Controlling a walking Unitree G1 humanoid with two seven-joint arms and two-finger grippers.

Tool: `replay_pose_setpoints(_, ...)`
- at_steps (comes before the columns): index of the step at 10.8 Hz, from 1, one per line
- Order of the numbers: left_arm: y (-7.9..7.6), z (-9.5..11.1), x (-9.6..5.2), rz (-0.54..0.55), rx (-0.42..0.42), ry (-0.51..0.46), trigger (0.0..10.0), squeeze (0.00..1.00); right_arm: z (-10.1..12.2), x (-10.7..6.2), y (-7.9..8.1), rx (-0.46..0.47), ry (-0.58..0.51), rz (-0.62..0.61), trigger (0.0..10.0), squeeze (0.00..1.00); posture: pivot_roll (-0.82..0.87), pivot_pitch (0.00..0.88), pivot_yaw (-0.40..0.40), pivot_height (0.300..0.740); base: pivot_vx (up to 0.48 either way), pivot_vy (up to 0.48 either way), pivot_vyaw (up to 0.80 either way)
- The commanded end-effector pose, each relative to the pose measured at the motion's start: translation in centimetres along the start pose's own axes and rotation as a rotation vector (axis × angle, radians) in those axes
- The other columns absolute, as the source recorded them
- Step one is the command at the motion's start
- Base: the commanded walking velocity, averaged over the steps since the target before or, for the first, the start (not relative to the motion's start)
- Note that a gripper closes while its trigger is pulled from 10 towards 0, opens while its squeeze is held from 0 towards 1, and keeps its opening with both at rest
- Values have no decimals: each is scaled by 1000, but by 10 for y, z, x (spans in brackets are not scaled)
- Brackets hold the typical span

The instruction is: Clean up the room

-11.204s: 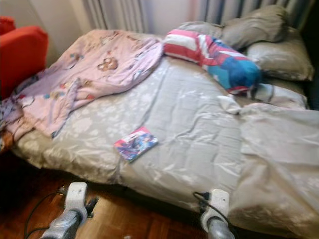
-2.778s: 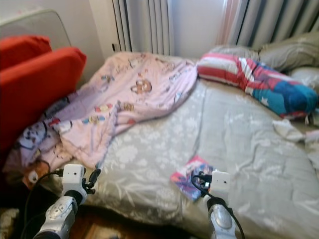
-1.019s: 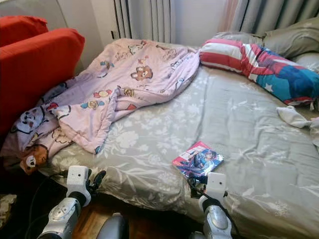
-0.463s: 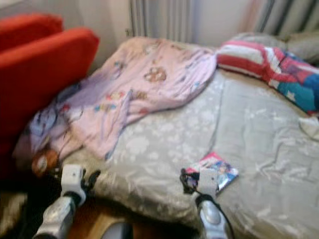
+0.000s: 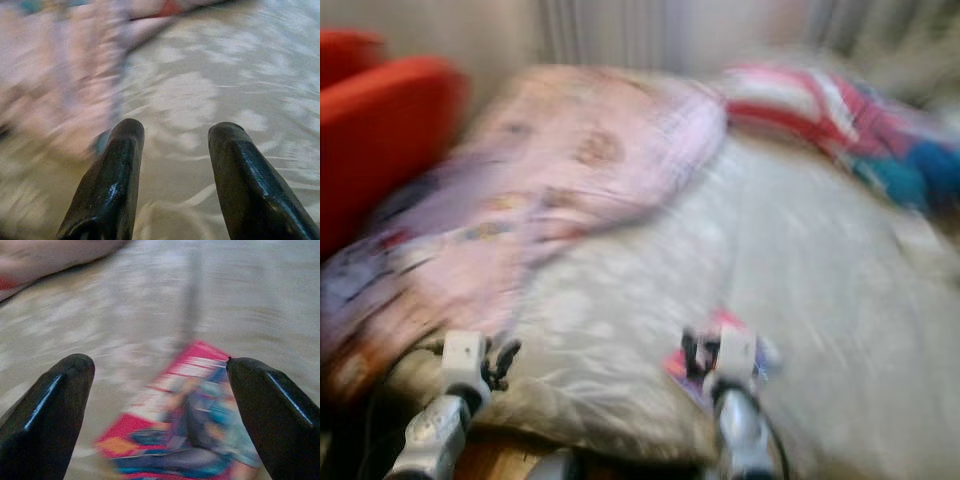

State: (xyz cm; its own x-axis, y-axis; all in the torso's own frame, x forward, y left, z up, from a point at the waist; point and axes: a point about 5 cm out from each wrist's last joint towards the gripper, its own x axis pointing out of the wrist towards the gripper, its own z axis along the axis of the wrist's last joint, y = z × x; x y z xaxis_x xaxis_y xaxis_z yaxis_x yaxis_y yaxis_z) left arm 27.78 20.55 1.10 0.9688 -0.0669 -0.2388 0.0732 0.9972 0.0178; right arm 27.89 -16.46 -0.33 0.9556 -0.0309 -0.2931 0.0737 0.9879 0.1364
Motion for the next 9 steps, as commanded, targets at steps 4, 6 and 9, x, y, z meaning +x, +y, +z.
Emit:
replay_pose_setpoints(4,-6,-1,-8,-43,-5,-29,10000,0,-1,8,-3,242,95,-68,10000,0,124,176,35,645,0,0,0)
replay_pose_setpoints(6,-11,16,-5,-75,12,-97,10000,0,2,12,-1,283,123,-54,10000,0,170,226,40,645,0,0,0)
replay_pose_setpoints(9,-8,54,-3,-60,24,-232,10000,0,13,20,5,439,105,-10,10000,1000,224,337,50,645,0,0,0)
